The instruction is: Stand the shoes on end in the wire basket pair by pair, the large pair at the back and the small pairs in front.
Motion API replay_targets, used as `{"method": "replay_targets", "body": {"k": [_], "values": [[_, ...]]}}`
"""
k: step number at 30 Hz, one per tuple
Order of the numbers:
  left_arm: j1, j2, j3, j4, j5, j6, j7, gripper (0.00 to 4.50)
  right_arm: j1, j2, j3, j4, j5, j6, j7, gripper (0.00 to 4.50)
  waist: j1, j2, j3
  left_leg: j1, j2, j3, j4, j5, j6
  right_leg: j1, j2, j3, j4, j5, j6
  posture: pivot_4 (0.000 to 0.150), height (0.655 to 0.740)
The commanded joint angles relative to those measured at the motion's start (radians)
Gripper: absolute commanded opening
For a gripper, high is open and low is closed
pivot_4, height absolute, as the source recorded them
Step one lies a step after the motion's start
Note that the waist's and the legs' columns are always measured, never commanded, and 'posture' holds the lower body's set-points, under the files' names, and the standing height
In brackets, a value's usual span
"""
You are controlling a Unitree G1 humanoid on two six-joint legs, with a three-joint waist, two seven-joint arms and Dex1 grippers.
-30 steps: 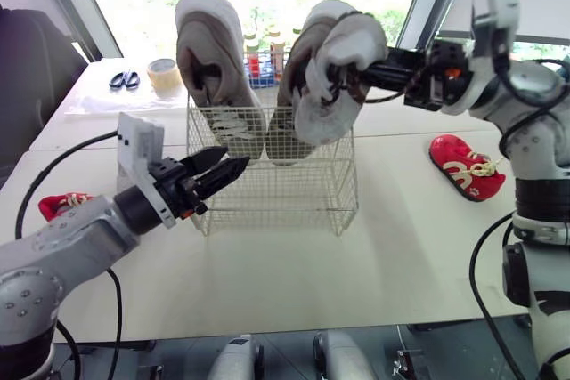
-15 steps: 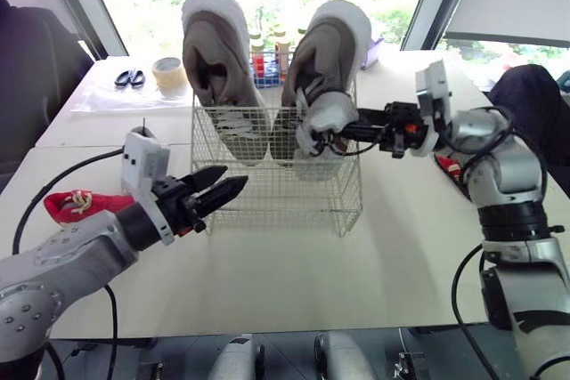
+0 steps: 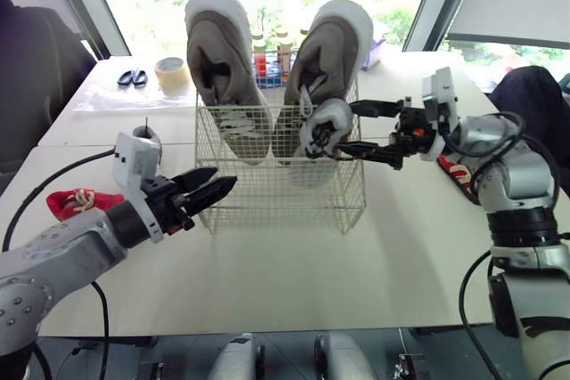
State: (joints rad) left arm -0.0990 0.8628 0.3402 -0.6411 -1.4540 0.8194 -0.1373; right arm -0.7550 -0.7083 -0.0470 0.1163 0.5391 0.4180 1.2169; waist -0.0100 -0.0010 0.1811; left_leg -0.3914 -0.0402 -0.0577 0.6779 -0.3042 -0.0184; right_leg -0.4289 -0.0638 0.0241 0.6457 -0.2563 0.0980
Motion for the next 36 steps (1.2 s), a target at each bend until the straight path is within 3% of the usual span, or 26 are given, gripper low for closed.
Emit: {"method": "replay_targets", "body": {"k": [1,7,10,12,14,18,19,21,24,30,36], "values": [[0.009,0.03,0.045,0.016,-0.012,0.006,-0.035,2.65,0.011,-0.058,-0.082,-0.166,0.091,0.112,-0.034,4.41,0.0,0.0,0.0,0.0,0.0,0.0,0.0,0.0,0.0,0.0,0.0,0.0,0.0,0.0,0.0,0.15,0.74],[0.005,0.093,0.108,0.077,-0.056,0.038,-0.066,2.65,0.044,-0.112,-0.155,-0.294,0.155,0.227,-0.123,4.41,-0.003,0.0,0.0,0.0,0.0,0.0,0.0,-0.002,0.003,0.0,0.0,0.0,0.0,0.0,0.0,0.15,0.74],[-0.024,0.114,0.149,0.146,-0.146,0.054,-0.106,3.5,0.017,-0.128,-0.163,-0.251,0.123,0.198,-0.133,4.5,-0.001,0.0,0.0,0.0,0.0,0.0,0.0,-0.002,0.003,0.0,0.0,0.0,0.0,0.0,0.0,0.15,0.74],[-0.042,0.143,0.175,0.185,-0.149,0.063,-0.092,4.46,-0.033,-0.145,-0.176,-0.211,0.127,0.198,-0.131,4.5,-0.002,0.0,0.0,0.0,0.0,0.0,0.0,-0.002,0.003,0.0,0.0,0.0,0.0,0.0,0.0,0.15,0.74],[-0.056,0.171,0.188,0.212,-0.12,0.07,-0.061,4.46,-0.076,-0.151,-0.187,-0.198,0.151,0.213,-0.132,4.5,-0.002,0.001,0.001,0.0,0.0,0.0,0.0,-0.002,0.003,0.0,0.0,0.0,0.0,0.0,0.0,0.15,0.74],[-0.099,0.256,0.24,0.341,0.025,0.077,0.049,4.46,-0.232,-0.135,-0.203,-0.256,0.351,0.417,-0.179,4.5,-0.009,0.002,0.001,0.0,0.0,0.0,-0.002,-0.002,0.003,-0.002,0.0,0.0,0.001,0.0,0.0,0.15,0.74],[-0.103,0.293,0.227,0.386,0.133,0.069,0.084,4.46,-0.248,-0.147,-0.186,-0.302,0.429,0.498,-0.165,4.5,-0.009,0.001,0.001,0.0,0.0,0.0,-0.002,-0.001,0.003,-0.003,0.001,0.0,0.001,0.0,0.0,0.15,0.74],[-0.137,0.314,0.232,0.557,0.184,0.093,0.101,4.46,-0.232,-0.175,-0.113,-0.42,0.506,0.598,-0.121,4.5,-0.005,0.002,0.001,0.0,0.001,0.0,-0.004,-0.001,0.002,-0.003,0.001,0.0,0.0,0.0,0.0,0.15,0.74],[-0.203,0.347,0.124,0.711,0.276,0.17,0.036,4.46,-0.156,-0.232,-0.029,-0.519,0.483,0.62,-0.064,4.5,-0.001,0.0,0.0,0.001,0.001,0.0,-0.009,-0.001,0.002,-0.003,0.001,-0.001,-0.001,0.0,-0.001,0.15,0.74],[-0.569,0.251,-0.107,1.013,0.497,0.276,0.005,4.46,-0.069,-0.274,0.098,-0.576,0.344,0.502,0.038,4.5,0.02,-0.005,0.0,0.001,-0.003,0.0,-0.008,0.0,0.002,-0.003,0.0,-0.003,0.0,0.0,0.0,0.15,0.74],[-0.893,0.15,-0.271,1.323,0.746,0.303,-0.102,4.46,-0.051,-0.282,0.133,-0.564,0.242,0.421,0.059,4.5,0.014,-0.009,0.0,-0.001,-0.003,0.001,-0.008,0.004,-0.004,-0.006,0.001,-0.004,0.001,0.0,0.0,0.15,0.74]]}}
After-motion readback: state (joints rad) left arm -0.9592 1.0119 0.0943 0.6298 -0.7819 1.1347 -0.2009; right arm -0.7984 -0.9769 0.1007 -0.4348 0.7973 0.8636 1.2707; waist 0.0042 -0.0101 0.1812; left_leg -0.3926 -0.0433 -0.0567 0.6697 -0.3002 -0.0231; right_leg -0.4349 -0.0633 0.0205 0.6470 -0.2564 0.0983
